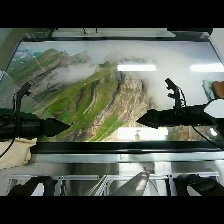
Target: Fold the shirts.
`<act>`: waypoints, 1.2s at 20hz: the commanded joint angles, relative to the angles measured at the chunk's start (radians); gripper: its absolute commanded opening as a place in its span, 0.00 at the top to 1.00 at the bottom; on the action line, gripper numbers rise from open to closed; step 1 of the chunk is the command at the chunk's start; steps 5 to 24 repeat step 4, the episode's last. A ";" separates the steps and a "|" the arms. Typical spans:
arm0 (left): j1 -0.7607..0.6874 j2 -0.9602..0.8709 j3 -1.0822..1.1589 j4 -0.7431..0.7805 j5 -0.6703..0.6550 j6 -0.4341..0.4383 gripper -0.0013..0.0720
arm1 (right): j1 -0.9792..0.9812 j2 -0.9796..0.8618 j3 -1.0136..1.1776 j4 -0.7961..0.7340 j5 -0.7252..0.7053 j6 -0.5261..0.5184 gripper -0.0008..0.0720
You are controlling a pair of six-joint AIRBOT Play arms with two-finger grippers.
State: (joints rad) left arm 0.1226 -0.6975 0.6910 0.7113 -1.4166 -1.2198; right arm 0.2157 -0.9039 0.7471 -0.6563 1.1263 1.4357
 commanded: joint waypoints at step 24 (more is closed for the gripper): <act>0.002 0.005 -0.008 0.001 0.004 0.000 0.96 | 0.006 0.005 -0.010 0.030 -0.012 -0.008 0.97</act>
